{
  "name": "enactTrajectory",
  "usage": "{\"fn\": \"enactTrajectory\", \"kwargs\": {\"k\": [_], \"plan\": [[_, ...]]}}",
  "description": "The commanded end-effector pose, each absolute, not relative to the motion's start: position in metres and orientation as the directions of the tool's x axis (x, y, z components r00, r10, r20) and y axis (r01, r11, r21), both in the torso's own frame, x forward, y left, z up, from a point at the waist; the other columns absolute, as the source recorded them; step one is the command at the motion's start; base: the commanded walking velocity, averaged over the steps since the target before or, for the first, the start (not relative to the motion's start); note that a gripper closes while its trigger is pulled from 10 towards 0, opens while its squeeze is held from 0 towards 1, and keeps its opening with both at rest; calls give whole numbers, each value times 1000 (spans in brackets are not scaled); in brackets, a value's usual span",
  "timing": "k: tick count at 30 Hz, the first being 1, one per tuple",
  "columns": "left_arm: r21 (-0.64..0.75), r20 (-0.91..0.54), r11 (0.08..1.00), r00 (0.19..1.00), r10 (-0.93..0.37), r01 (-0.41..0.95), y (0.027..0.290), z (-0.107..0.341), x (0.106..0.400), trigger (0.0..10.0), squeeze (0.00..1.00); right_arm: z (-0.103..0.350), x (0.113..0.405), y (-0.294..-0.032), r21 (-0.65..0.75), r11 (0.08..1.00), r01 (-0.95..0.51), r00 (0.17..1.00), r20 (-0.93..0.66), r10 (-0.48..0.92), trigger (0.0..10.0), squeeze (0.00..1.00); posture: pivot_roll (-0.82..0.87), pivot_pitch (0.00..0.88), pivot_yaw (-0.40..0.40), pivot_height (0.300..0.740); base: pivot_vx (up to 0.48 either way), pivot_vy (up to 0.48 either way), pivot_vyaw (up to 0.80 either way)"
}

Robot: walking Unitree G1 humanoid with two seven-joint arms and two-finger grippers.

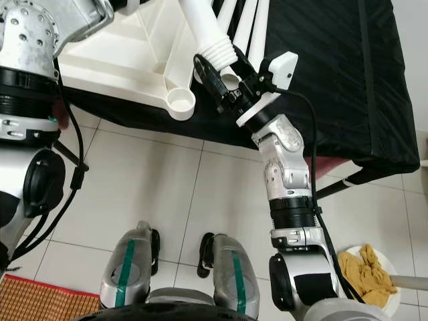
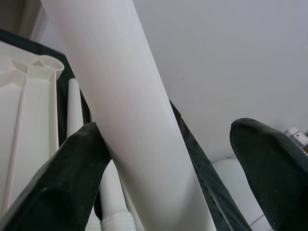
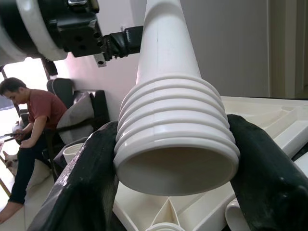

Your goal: Building children table

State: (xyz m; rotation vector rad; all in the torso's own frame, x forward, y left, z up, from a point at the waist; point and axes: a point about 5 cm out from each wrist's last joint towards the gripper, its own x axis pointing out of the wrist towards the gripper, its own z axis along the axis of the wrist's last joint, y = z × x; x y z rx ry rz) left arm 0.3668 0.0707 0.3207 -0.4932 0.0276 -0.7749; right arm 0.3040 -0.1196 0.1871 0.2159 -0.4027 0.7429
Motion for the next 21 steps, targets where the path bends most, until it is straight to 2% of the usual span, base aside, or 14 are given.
{"fn": "enactTrajectory", "kwargs": {"k": [1, 9, 10, 11, 12, 13, 14, 15, 21], "plan": [[-380, 265, 384, 497, -826, 842, 59, 334, 358, 10000, 0, 186, 300, -116, 35, 699, -714, 645, 421, 638, 10000, 0, 57, 0, -30, 740, 0, 0, 0], [-429, 238, 448, 577, -781, 784, 70, 338, 374, 10000, 0, 182, 301, -116, 30, 707, -707, 654, 408, 637, 10000, 0, 47, 0, -19, 740, 0, 0, 0], [-434, 238, 459, 590, -772, 776, 72, 340, 376, 8314, 0, 182, 301, -117, 28, 709, -705, 656, 407, 636, 10000, 0, 47, 0, -19, 740, 0, 0, 0], [-442, 232, 478, 612, -756, 759, 75, 341, 380, 7922, 0, 182, 301, -117, 29, 710, -704, 657, 406, 635, 10000, 0, 44, 0, -12, 740, 0, 0, 0], [-448, 230, 490, 626, -745, 748, 77, 342, 382, 4706, 0, 181, 301, -117, 29, 710, -703, 658, 405, 635, 10000, 0, 44, 0, -12, 740, 0, 0, 0], [-448, 230, 490, 626, -745, 748, 77, 342, 382, 4706, 0, 181, 301, -117, 29, 710, -703, 658, 405, 635, 10000, 0, 44, 0, -12, 740, 0, 0, 0], [-457, 239, 491, 634, -735, 741, 79, 345, 384, 1137, 0, 181, 301, -117, 28, 711, -702, 659, 404, 635, 10000, 0, 42, 0, -7, 740, 0, 0, 0], [-465, 245, 488, 637, -731, 739, 81, 347, 385, 0, 0, 180, 301, -117, 26, 713, -701, 661, 402, 634, 10000, 0, 42, 0, -6, 740, 0, 0, 0], [-464, 243, 493, 641, -728, 736, 82, 351, 387, 0, 0, 180, 301, -118, 28, 719, -694, 667, 401, 628, 10000, 0, 46, 0, -7, 740, 0, 0, 0]]}}
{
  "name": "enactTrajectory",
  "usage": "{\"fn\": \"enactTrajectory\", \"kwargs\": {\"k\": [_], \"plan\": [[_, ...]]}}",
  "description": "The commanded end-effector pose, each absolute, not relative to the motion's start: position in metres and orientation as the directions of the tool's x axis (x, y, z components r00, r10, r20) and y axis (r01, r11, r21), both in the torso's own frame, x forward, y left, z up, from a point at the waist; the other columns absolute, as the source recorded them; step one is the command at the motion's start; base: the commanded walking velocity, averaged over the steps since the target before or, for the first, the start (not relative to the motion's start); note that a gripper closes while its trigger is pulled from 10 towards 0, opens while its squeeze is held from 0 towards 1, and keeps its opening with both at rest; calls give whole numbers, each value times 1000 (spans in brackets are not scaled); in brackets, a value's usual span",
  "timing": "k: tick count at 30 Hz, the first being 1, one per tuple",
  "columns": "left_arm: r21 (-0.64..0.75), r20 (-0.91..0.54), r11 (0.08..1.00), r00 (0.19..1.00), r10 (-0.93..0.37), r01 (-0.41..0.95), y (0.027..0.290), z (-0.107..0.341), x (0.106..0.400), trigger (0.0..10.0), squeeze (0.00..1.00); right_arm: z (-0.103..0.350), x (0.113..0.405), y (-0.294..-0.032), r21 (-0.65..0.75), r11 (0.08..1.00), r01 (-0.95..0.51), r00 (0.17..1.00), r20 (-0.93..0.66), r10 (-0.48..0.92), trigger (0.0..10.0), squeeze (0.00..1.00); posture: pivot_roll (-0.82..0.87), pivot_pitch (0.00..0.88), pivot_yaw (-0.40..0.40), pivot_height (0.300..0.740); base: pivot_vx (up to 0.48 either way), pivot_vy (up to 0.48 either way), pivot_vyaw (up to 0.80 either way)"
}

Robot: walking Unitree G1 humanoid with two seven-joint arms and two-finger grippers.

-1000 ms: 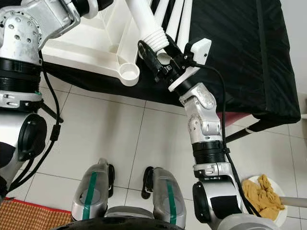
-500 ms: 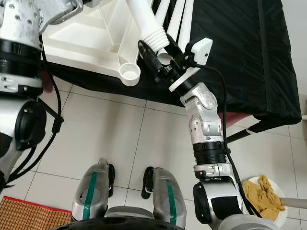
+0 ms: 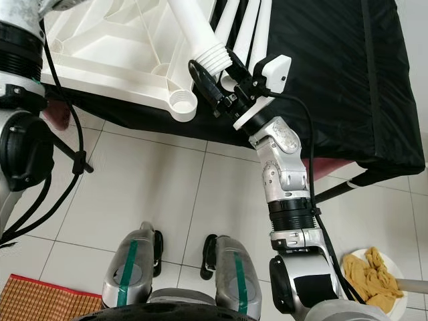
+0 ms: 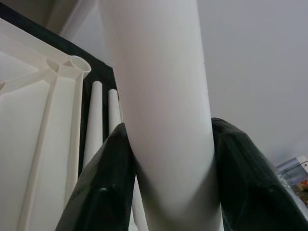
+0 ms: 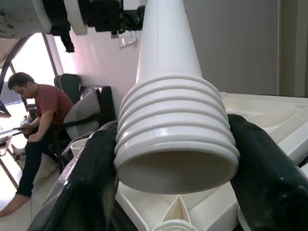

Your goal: Building children table

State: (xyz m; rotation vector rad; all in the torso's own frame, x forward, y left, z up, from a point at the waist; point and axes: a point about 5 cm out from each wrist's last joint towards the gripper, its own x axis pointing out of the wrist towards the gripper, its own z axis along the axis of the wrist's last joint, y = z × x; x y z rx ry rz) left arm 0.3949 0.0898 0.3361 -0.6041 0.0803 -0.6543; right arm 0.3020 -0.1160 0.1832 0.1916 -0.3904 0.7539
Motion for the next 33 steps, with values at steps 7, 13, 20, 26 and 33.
{"fn": "enactTrajectory", "kwargs": {"k": [7, 13, 20, 26, 33], "plan": [[-474, 245, 486, 640, -729, 735, 84, 353, 388, 0, 0, 180, 301, -117, 37, 720, -693, 668, 407, 623, 10000, 0, 52, 0, -1, 740, 0, 0, 0], [-465, 235, 468, 614, -754, 752, 79, 355, 386, 10000, 0, 180, 301, -116, 40, 715, -698, 665, 409, 625, 10000, 0, 55, 0, -4, 740, 0, 0, 0], [-431, 233, 492, 619, -750, 757, 80, 356, 385, 10000, 0, 179, 299, -116, 53, 691, -721, 651, 394, 649, 10000, 1000, 51, 0, -13, 740, 0, 0, 0], [-272, 233, 578, 635, -736, 770, 80, 351, 381, 10000, 0, 175, 302, -119, 22, 713, -701, 679, 325, 658, 10000, 0, 46, 0, -25, 740, 0, 0, 0], [-122, 250, 624, 632, -733, 772, 69, 343, 371, 10000, 0, 177, 303, -115, -23, 697, -716, 668, 265, 695, 10000, 0, 43, 0, -41, 740, 0, 0, 0]]}}
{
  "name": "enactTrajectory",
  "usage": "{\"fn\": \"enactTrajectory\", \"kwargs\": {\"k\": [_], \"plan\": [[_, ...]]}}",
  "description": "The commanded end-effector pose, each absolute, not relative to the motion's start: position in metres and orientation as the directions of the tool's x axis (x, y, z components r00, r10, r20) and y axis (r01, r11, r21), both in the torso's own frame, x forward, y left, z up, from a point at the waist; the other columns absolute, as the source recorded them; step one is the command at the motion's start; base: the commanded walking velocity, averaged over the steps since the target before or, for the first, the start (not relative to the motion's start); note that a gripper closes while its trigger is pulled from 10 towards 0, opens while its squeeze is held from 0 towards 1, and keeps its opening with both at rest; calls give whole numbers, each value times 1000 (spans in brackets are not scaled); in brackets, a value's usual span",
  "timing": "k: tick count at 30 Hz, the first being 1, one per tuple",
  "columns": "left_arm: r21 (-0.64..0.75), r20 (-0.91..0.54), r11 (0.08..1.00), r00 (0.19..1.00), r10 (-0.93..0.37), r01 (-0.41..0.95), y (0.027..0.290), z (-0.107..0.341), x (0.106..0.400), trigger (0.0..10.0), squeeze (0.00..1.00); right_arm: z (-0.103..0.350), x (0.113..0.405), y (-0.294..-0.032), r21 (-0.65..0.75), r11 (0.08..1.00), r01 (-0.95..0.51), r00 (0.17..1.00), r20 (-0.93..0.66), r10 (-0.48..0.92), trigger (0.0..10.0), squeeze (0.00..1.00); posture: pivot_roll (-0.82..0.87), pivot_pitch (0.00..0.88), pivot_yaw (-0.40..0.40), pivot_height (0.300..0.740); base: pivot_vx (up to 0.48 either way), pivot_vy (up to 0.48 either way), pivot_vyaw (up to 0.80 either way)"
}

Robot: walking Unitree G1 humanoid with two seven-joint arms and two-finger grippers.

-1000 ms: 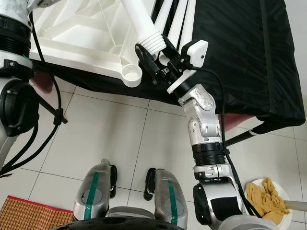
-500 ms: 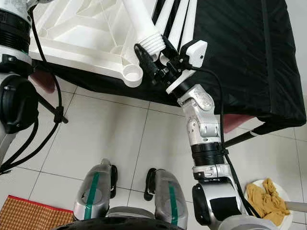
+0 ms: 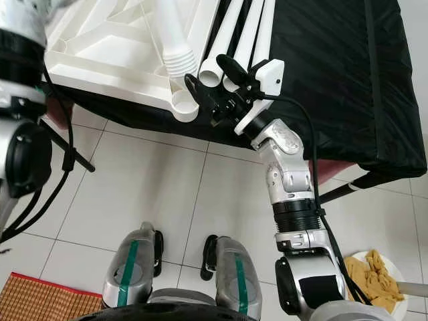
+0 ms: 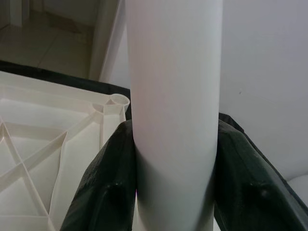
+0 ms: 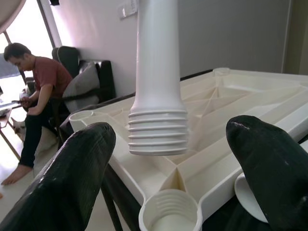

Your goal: Building children table

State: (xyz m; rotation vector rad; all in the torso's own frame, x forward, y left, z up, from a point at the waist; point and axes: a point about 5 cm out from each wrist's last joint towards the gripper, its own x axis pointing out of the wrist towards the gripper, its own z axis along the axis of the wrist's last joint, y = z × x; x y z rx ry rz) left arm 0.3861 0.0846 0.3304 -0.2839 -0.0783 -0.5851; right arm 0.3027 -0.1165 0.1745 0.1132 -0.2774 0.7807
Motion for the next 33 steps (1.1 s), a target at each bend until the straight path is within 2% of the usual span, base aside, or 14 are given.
{"fn": "enactTrajectory", "kwargs": {"k": [1, 4, 5, 12, 22, 33], "plan": [[-118, 255, 631, 637, -727, 767, 68, 343, 370, 10000, 0, 178, 303, -114, -27, 695, -719, 667, 254, 700, 10000, 0, 43, 0, -41, 740, 0, 0, 0], [-102, 258, 650, 651, -714, 753, 67, 341, 370, 10000, 0, 181, 304, -114, -61, 698, -713, 668, 244, 703, 10000, 0, 45, 0, -45, 740, 0, 0, 0], [-64, 251, 651, 643, -723, 757, 62, 337, 364, 10000, 0, 195, 305, -111, -65, 695, -716, 656, 276, 702, 10000, 0, 46, 0, -48, 740, 0, 0, 0], [78, 265, 647, 610, -747, 758, 49, 332, 348, 10000, 0, 215, 310, -107, -54, 699, -713, 660, 284, 695, 10000, 0, 50, 0, -59, 740, 0, 0, 0], [151, 260, 641, 596, -760, 752, 38, 322, 338, 10000, 0, 229, 315, -102, -86, 692, -717, 652, 270, 709, 10000, 0, 52, 4, -76, 740, 0, 0, 0], [195, 249, 624, 577, -778, 757, 36, 315, 331, 10000, 0, 237, 330, -88, -13, 726, -688, 708, 208, 675, 10000, 0, 54, 4, -77, 740, 0, 0, 0]]}}
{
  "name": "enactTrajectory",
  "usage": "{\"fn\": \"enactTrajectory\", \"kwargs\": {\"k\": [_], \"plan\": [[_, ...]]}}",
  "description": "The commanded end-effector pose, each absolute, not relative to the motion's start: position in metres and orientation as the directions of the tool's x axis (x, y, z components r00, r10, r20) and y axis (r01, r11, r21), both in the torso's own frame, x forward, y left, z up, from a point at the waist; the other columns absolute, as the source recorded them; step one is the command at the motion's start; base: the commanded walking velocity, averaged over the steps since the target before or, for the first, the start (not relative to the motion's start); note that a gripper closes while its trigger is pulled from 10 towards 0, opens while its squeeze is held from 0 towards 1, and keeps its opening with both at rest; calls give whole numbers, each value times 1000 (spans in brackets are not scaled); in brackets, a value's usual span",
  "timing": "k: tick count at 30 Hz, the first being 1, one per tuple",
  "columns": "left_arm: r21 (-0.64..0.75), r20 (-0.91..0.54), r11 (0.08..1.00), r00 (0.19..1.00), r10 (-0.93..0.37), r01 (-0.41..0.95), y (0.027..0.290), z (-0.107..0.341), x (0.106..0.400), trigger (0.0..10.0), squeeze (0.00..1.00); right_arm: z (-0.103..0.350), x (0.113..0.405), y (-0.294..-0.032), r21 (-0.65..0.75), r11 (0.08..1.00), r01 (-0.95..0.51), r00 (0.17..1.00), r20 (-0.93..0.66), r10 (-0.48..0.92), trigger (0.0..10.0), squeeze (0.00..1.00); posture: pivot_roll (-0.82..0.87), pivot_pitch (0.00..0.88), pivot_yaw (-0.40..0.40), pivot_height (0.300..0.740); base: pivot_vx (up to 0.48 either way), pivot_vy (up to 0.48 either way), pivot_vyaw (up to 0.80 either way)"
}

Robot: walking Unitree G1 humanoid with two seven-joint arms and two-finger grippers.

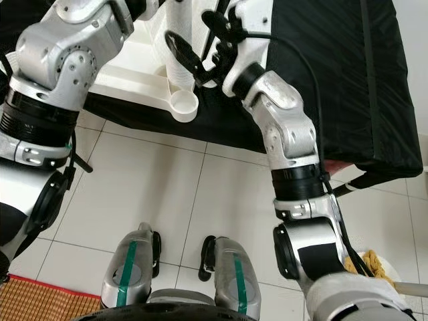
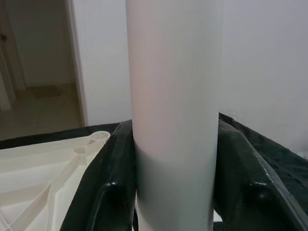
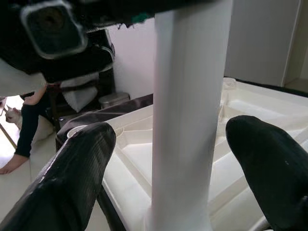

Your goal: Building children table

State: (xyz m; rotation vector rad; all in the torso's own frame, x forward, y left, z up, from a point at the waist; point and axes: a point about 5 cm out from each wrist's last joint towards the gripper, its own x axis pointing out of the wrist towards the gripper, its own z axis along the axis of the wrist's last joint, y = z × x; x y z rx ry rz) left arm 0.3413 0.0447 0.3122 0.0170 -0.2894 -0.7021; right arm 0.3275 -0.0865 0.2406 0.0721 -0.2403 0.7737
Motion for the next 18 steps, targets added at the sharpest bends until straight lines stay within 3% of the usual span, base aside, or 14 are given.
{"fn": "enactTrajectory", "kwargs": {"k": [1, 18], "plan": [[200, 253, 621, 573, -780, 758, 36, 315, 329, 10000, 0, 236, 332, -87, -10, 729, -684, 713, 198, 672, 10000, 0, 56, 5, -77, 740, 0, 0, 0], [212, 257, 610, 558, -789, 764, 31, 314, 324, 10000, 0, 236, 343, -83, 2, 760, -650, 750, 161, 642, 10000, 0, 57, 3, -76, 740, 0, 0, 0]]}}
